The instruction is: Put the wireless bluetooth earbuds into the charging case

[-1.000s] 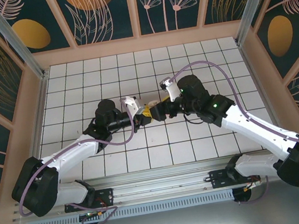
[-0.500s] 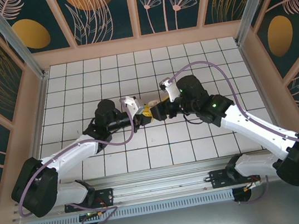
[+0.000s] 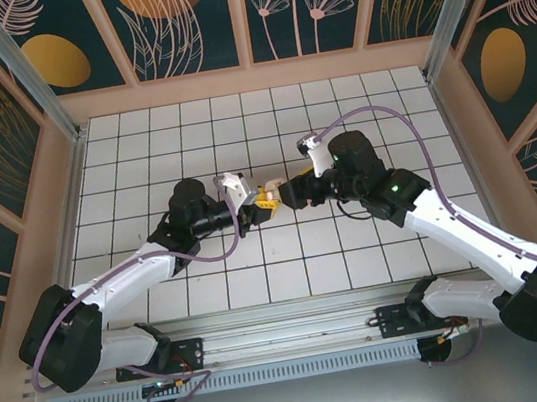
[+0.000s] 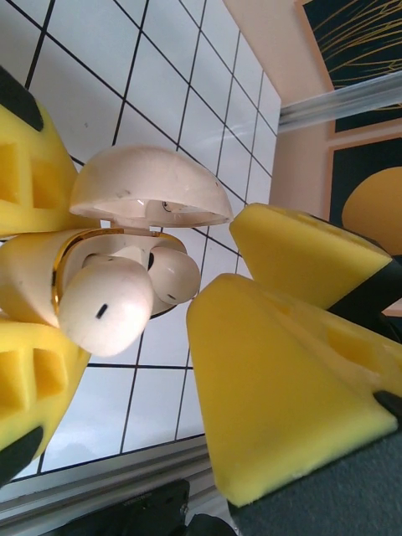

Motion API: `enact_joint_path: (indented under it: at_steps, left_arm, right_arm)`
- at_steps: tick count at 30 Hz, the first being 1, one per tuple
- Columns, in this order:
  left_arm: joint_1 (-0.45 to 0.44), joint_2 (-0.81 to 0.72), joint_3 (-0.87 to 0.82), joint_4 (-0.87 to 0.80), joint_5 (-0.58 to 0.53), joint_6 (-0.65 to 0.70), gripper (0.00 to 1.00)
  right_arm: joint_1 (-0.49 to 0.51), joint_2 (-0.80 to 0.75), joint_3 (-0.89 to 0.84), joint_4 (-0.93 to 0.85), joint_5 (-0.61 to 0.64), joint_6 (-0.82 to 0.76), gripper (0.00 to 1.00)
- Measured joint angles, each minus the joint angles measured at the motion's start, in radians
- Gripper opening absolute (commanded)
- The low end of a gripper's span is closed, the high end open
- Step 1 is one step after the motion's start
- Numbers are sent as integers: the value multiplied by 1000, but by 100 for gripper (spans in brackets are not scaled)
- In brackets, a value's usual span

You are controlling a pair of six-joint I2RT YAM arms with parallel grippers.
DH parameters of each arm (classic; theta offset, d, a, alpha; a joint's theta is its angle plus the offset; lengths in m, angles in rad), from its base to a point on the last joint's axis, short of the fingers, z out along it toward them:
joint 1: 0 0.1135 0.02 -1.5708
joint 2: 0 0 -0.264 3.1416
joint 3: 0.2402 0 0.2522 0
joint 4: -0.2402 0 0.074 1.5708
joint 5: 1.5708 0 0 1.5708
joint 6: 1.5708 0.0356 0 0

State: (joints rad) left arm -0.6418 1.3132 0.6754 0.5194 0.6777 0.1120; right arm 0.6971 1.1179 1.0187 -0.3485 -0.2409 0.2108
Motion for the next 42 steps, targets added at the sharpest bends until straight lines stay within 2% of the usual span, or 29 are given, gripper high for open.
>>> enact_joint_path:
  at_steps: [5,12,21,28,42]
  left_arm:
    - [0,0,0,0,-4,0,11]
    - [0,0,0,0,-4,0,11]
    - [0,0,0,0,-2,0,11]
    - [0,0,0,0,-4,0,11]
    - [-1,0,14,6,-3,-5,11]
  right_arm:
    - [26,-16,0,2,-3,16,87]
    - [70,-2,0,9,15,31,90]
    - [71,47,1,9,35,31,90]
    - [71,48,2,8,49,28,85]
    - [32,14,-9,8,-19,23,80]
